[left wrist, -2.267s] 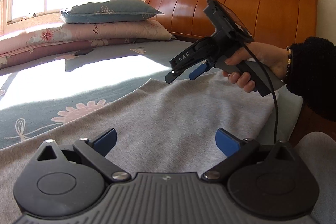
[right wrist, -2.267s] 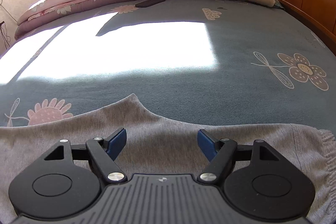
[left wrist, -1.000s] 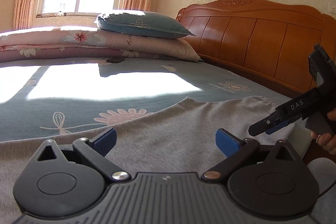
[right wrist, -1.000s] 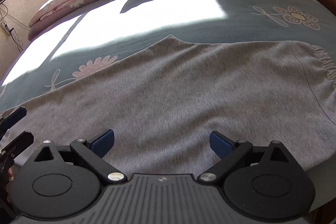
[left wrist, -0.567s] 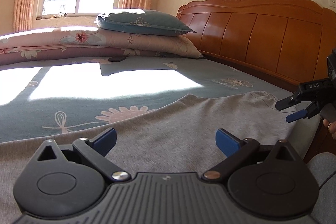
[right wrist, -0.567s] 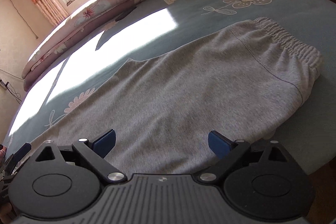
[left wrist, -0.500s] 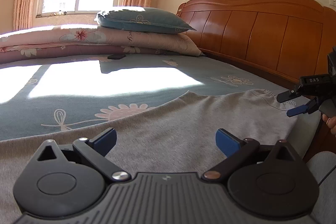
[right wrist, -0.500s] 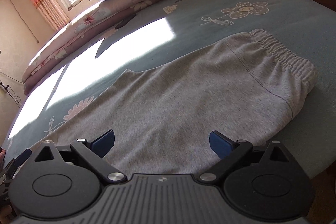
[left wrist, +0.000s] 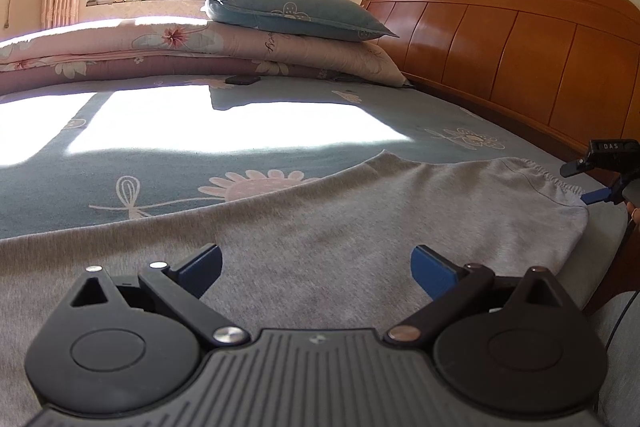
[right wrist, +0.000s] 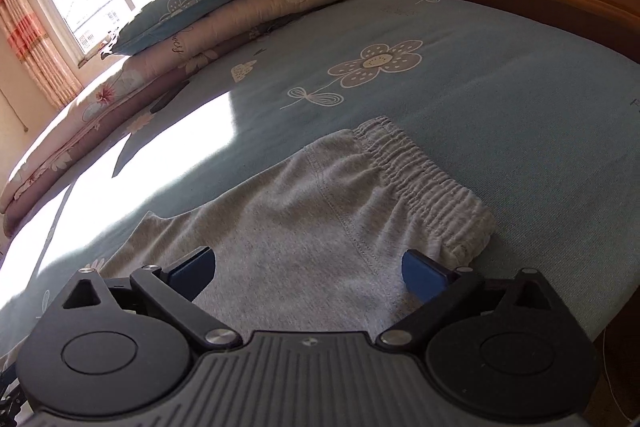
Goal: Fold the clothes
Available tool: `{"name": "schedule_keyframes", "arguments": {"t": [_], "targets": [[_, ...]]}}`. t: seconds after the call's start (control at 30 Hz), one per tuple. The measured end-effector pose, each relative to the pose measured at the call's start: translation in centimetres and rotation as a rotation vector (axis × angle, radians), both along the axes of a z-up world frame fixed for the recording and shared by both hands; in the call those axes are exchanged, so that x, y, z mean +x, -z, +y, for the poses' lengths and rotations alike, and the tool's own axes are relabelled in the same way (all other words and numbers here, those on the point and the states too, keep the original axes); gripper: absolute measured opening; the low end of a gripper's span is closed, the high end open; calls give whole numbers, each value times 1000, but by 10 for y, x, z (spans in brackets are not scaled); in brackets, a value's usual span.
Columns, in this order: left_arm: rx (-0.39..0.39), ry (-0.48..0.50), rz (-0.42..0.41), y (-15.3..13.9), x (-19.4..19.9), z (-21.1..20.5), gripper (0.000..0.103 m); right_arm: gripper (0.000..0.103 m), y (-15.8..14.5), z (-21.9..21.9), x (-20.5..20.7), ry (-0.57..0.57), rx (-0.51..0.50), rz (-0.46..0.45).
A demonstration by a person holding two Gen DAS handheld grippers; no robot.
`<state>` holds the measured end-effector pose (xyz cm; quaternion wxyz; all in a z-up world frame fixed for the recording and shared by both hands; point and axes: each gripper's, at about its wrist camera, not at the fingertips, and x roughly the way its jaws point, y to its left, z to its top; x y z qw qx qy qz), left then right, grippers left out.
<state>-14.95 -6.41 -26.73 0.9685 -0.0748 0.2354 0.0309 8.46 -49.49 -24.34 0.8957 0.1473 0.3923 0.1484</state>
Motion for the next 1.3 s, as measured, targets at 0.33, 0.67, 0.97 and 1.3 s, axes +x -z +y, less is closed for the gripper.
{"name": "schedule_keyframes", "arguments": {"t": [0.33,0.67,0.97,1.3], "targets": [[11,-11,-1,2,0,2,100,101,-8,5,13,14,-72,-14],[9,-17,15,5,3,4,100,102,11,13,31,22,-93,9],[-16,-13,43,11,9,7,100,102,11,33,68,-9,-11,6],[-79,-27,49,11,8,13,100,103,-10,79,14,-93,-58,-96]]}}
